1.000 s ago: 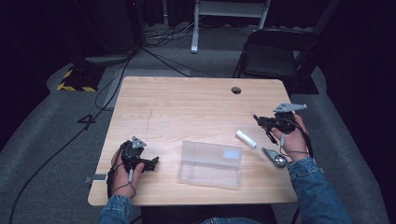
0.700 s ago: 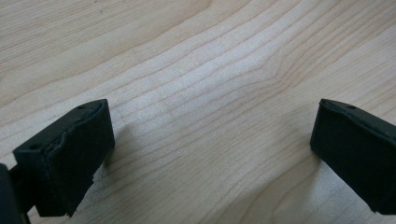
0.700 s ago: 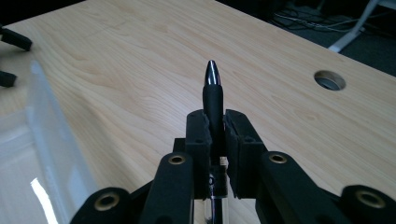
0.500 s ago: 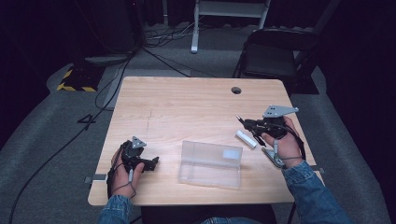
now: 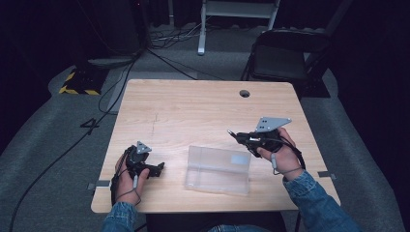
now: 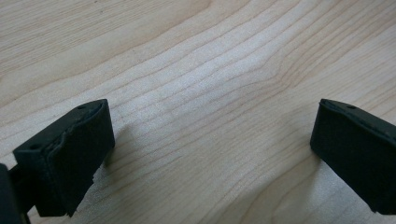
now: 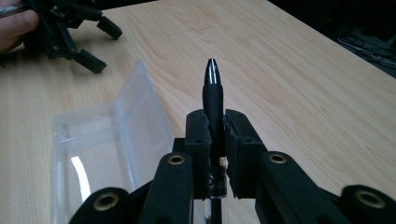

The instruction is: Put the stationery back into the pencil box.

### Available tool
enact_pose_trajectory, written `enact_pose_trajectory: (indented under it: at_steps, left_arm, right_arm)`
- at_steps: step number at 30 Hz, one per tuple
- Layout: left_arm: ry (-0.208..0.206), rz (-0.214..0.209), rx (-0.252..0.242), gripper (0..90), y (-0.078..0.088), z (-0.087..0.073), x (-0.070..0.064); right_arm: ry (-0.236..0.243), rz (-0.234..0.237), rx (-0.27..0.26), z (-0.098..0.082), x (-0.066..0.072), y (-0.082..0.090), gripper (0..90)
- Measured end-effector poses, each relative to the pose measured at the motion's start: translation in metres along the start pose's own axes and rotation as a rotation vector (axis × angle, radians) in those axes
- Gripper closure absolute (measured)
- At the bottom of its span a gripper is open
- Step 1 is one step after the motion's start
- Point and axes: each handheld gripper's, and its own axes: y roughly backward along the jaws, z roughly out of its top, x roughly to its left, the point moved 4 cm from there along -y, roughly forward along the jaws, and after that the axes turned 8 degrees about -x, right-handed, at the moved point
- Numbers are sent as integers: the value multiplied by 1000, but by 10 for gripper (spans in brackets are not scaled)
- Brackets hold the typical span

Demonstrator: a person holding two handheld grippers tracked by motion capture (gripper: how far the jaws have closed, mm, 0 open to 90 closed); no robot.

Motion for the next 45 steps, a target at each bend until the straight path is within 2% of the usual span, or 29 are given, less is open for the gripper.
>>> enact_pose_trajectory:
  at_steps: [5, 15, 24, 29, 35, 45]
  left_arm:
    - [0, 0, 0, 1, 0, 0, 0]
    - [-2, 1, 1, 1, 0, 0, 0]
    - [0, 0, 0, 1, 0, 0, 0]
    - [0, 0, 0, 1, 0, 0, 0]
    - [-2, 0, 1, 1, 0, 0, 0]
    - [0, 0, 0, 1, 0, 0, 0]
  right_arm:
    - [30, 48, 16, 0, 15, -11, 807]
    - [83, 104, 36, -4, 34, -28, 806]
    - [94, 147, 62, -10, 45, -40, 806]
    - [118, 168, 78, -13, 52, -44, 806]
    - [121, 184, 103, -19, 55, -49, 806]
    - [157, 219, 144, -28, 62, -57, 806]
